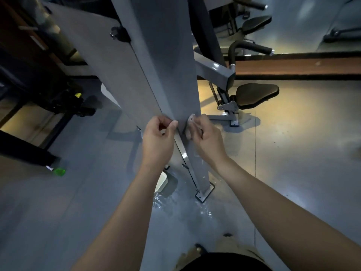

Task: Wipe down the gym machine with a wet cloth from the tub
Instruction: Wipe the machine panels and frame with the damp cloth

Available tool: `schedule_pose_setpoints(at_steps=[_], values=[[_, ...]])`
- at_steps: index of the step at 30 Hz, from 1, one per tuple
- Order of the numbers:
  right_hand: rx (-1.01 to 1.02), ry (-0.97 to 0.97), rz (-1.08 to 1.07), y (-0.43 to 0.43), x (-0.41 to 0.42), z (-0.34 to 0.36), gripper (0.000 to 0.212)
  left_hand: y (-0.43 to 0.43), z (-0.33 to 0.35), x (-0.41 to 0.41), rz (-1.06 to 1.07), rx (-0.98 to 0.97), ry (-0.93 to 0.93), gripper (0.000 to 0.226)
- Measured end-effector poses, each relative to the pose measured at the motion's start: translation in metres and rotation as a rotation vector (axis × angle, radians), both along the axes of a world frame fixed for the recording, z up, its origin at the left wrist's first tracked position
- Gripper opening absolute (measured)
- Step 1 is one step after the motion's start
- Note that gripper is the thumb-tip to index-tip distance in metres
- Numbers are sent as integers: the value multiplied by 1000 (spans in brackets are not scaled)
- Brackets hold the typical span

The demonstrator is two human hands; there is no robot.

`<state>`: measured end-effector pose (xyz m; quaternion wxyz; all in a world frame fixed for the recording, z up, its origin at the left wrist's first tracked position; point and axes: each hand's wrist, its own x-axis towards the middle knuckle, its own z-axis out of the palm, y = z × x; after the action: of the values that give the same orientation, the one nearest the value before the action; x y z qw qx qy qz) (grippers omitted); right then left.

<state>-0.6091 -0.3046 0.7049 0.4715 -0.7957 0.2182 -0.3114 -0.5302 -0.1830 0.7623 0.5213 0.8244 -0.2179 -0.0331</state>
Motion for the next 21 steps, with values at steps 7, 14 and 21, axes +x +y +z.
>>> schedule_pose_setpoints(at_steps=[7, 14, 21], values=[[82, -66, -19, 21, 16, -7, 16, 0, 0, 1, 48, 96, -24, 14], [381, 73, -146, 21, 5, -64, 16, 2, -7, -5, 94, 139, 40, 27], [297, -5, -169, 26, 10, -79, 23, -5, -17, -9, 58, 95, 153, 28]])
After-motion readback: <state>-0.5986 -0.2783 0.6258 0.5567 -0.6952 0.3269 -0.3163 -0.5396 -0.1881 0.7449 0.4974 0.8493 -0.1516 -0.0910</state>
